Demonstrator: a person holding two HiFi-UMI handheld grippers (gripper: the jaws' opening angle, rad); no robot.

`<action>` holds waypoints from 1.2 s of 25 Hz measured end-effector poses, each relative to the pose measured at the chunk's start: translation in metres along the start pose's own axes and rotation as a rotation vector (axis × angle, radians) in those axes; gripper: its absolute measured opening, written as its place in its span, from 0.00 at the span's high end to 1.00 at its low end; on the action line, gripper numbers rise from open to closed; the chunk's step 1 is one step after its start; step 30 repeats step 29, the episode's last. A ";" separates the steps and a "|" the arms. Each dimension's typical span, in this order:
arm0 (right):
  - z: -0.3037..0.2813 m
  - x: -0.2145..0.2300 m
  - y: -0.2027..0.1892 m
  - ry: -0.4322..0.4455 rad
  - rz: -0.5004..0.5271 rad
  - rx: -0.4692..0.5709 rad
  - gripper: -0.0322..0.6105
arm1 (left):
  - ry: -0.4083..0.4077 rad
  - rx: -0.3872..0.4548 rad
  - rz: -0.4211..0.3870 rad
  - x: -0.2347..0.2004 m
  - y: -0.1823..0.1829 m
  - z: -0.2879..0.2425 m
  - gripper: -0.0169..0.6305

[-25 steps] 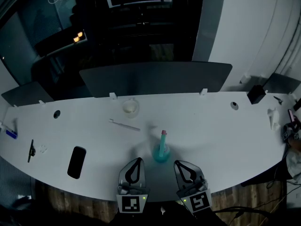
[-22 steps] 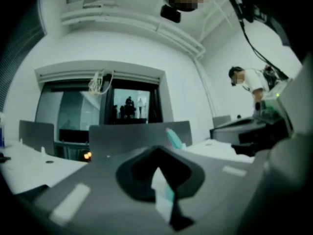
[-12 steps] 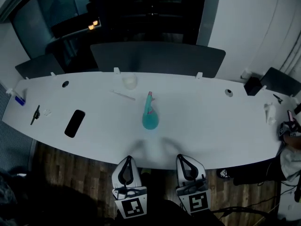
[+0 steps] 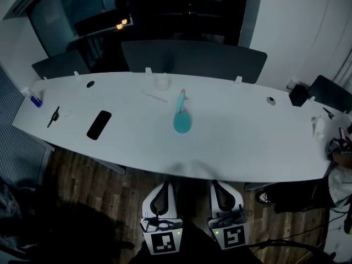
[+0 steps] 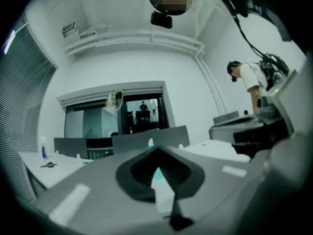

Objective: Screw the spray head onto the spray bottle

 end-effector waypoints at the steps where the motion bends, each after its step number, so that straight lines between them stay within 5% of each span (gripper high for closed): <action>1: 0.001 -0.001 0.003 -0.005 -0.001 0.003 0.94 | -0.006 0.006 -0.007 0.001 0.003 0.002 0.97; 9: 0.007 -0.011 0.020 -0.014 0.024 0.039 0.94 | -0.021 0.100 -0.008 0.001 0.020 0.010 0.97; 30: 0.014 -0.016 0.025 -0.035 0.077 0.025 0.94 | -0.048 0.166 -0.037 -0.002 0.029 0.010 0.97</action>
Point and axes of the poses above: the fingertips, and each gripper's own axes: z backward along the fingers, x to its right, y out of its top, the point moved 2 cm from there along z, backward along the fingers, and after that the axes turned 8 degrees about x, right-handed, at the moved point
